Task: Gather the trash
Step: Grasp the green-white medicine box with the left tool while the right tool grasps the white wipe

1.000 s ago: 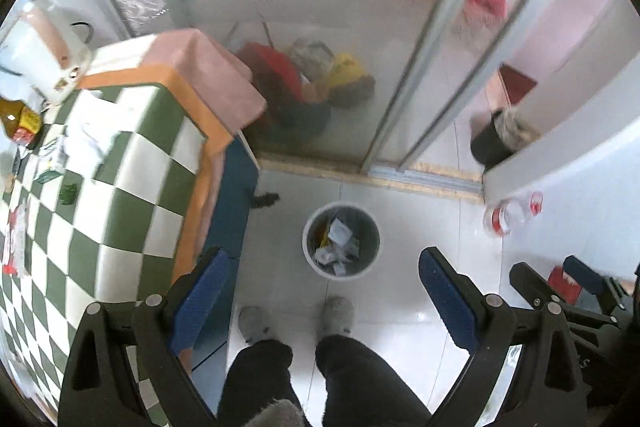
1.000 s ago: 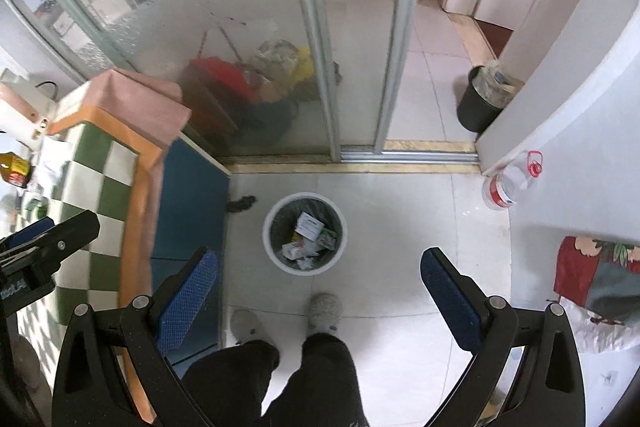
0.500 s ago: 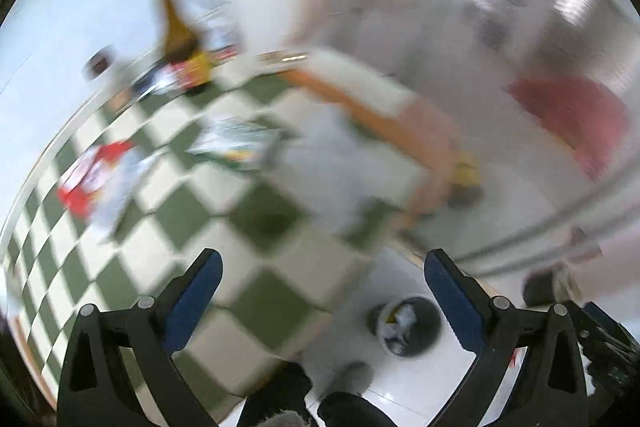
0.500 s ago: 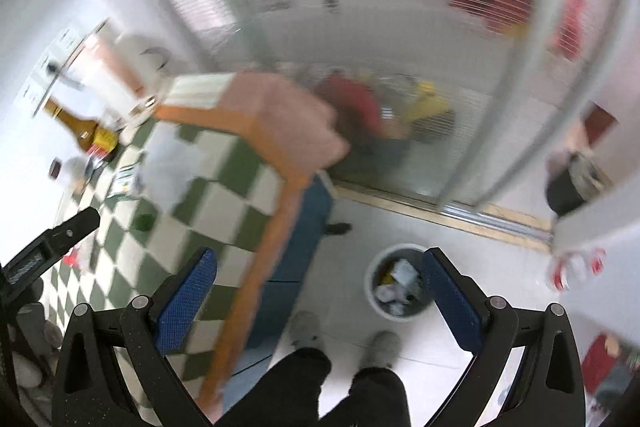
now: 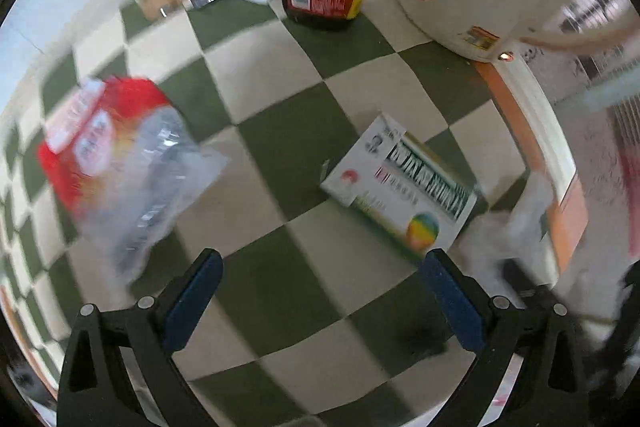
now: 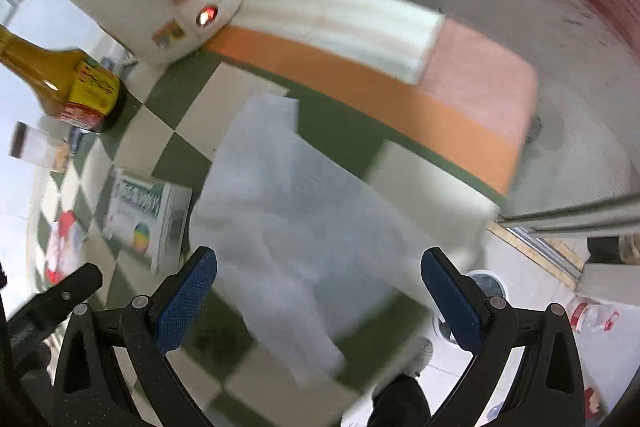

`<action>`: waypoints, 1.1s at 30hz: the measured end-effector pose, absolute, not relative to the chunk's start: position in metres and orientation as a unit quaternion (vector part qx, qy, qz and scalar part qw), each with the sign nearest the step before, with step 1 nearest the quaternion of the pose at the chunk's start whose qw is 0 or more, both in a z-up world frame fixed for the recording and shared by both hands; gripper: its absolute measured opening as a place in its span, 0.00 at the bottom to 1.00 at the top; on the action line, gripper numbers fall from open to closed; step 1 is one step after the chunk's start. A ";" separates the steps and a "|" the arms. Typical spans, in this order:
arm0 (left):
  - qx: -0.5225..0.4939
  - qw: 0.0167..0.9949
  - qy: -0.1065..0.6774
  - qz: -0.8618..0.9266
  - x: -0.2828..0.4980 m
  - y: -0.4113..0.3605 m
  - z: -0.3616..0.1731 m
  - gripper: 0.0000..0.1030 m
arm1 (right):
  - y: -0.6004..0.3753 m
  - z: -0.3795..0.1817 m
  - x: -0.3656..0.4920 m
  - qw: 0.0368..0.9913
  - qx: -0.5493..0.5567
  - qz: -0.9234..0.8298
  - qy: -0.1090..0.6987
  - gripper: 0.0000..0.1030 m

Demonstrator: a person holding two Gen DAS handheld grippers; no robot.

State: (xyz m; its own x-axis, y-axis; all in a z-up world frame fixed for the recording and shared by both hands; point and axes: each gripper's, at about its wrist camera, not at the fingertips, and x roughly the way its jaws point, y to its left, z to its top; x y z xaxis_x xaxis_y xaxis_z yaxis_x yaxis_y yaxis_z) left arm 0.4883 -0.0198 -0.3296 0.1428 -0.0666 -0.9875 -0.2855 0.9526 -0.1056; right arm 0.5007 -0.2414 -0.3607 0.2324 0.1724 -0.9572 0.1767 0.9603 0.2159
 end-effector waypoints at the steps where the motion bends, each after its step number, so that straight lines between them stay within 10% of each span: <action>1: -0.167 0.729 0.661 0.070 0.495 -0.018 -0.336 0.99 | -0.236 -0.366 0.505 0.772 0.129 -0.005 0.622 0.98; 3: -0.212 0.707 0.672 0.063 0.502 -0.016 -0.344 0.99 | -0.226 -0.363 0.507 0.791 0.084 -0.022 0.606 0.82; 6: -0.283 0.674 0.681 0.056 0.512 -0.015 -0.356 0.99 | -0.233 -0.357 0.509 0.802 0.061 -0.044 0.593 0.11; 7: -0.292 0.669 0.681 0.057 0.515 -0.015 -0.358 0.99 | -0.240 -0.358 0.510 0.798 0.072 -0.050 0.596 0.04; 14: -0.310 0.649 0.689 0.094 0.541 -0.024 -0.377 0.96 | -0.283 -0.360 0.514 0.789 0.111 -0.085 0.599 0.04; 18: -0.197 0.701 0.680 0.084 0.560 -0.040 -0.366 0.71 | -0.287 -0.360 0.508 0.788 0.117 -0.085 0.598 0.04; 26: 0.024 0.754 0.657 -0.018 0.551 -0.065 -0.356 0.72 | -0.282 -0.351 0.498 0.790 0.125 -0.074 0.596 0.04; 33: -0.003 0.755 0.655 -0.011 0.542 -0.054 -0.366 0.67 | -0.286 -0.355 0.491 0.788 0.132 -0.077 0.596 0.04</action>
